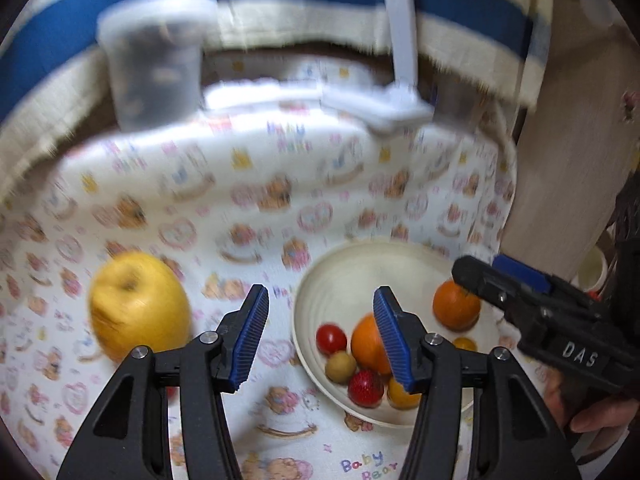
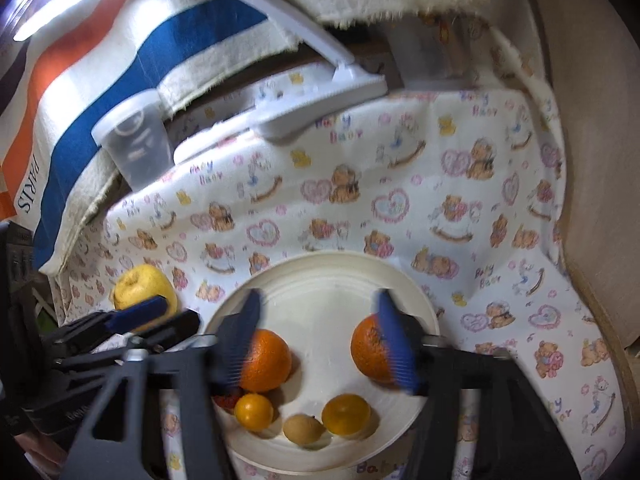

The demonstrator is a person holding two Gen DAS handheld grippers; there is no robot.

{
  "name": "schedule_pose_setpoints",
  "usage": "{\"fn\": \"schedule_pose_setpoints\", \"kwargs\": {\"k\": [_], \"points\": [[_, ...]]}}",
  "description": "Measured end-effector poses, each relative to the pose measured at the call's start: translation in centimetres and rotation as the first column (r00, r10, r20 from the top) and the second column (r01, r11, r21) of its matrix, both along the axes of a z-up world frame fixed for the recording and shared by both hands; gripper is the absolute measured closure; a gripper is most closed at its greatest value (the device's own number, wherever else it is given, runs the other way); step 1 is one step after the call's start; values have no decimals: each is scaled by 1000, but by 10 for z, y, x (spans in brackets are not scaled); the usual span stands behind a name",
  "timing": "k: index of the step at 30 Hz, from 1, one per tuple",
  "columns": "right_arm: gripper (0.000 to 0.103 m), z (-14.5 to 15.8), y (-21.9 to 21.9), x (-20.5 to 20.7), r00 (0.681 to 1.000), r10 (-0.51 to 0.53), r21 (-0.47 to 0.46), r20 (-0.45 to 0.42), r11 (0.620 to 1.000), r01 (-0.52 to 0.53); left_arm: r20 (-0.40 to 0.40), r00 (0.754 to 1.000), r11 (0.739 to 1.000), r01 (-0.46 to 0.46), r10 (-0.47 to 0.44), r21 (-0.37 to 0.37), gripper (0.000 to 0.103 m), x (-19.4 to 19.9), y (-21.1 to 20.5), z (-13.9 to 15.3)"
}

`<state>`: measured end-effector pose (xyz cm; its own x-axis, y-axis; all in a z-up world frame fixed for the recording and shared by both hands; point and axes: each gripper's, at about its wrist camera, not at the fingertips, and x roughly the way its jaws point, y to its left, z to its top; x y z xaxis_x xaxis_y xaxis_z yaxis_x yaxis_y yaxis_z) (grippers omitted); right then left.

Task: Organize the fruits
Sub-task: 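Withdraw both open grippers from the plate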

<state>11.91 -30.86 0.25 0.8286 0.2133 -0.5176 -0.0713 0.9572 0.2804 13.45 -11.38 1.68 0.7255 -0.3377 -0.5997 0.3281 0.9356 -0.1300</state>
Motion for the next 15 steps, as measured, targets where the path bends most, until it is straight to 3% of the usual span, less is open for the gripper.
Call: {"fn": "schedule_pose_setpoints", "kwargs": {"k": [4,7,8,10,11,15], "points": [[19,15,3,-14,997,-7,3,72,1000,7,87,996,999,-32,32,-5,42,-21,17,22],[16,26,6,-24,993,-11,-12,113,1000,12,173,983,998,-63,57,26,29,-41,31,36],[11,30,8,-28,992,-11,-20,129,1000,13,201,977,997,-70,64,23,21,-47,37,39],[0,36,11,-38,985,-12,-33,173,999,18,273,957,994,-107,97,22,9,-63,50,46],[1,39,14,-44,979,-17,-33,205,999,24,310,943,990,-136,121,29,5,-70,54,48],[1,40,27,-54,969,10,-55,248,998,4,363,917,984,-178,165,1,3,-85,74,49]]}}
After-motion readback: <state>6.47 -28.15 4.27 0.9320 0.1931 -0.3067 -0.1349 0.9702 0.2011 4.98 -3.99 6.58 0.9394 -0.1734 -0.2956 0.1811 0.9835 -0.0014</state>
